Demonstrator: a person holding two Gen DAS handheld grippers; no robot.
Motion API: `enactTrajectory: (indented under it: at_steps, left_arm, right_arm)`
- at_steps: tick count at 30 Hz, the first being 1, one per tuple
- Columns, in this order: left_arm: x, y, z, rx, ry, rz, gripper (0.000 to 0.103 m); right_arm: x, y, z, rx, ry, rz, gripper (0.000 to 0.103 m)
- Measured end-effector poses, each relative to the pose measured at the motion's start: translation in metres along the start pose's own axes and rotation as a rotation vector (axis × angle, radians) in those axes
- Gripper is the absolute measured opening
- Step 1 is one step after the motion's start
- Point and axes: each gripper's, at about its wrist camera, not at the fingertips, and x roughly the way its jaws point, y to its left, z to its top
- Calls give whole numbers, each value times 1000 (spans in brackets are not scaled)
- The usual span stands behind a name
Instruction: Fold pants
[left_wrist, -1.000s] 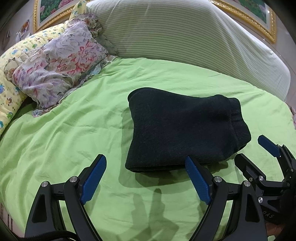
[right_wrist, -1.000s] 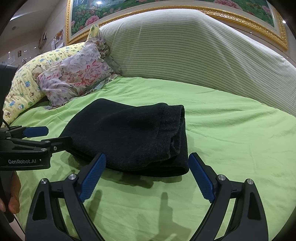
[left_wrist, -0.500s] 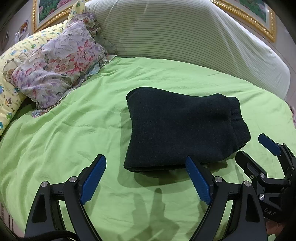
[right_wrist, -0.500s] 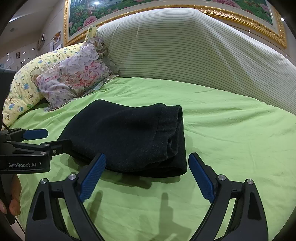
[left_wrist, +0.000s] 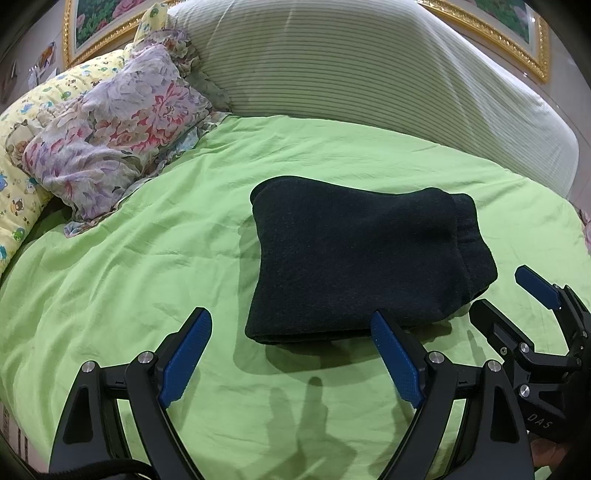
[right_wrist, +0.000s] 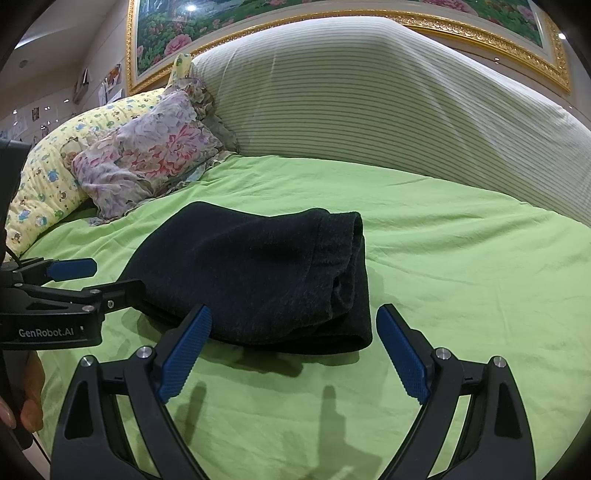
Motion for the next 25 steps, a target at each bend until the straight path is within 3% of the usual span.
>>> enactTrajectory:
  at_steps: [20,25]
  left_arm:
    - [-2,10,18,-33,-36,-1,89]
    - [3,11,21,-48,-12,-11,89]
  right_arm:
    - [-5,4,13,50,-27,-23,91]
    - [-7,1,11,68,-32,-32,91]
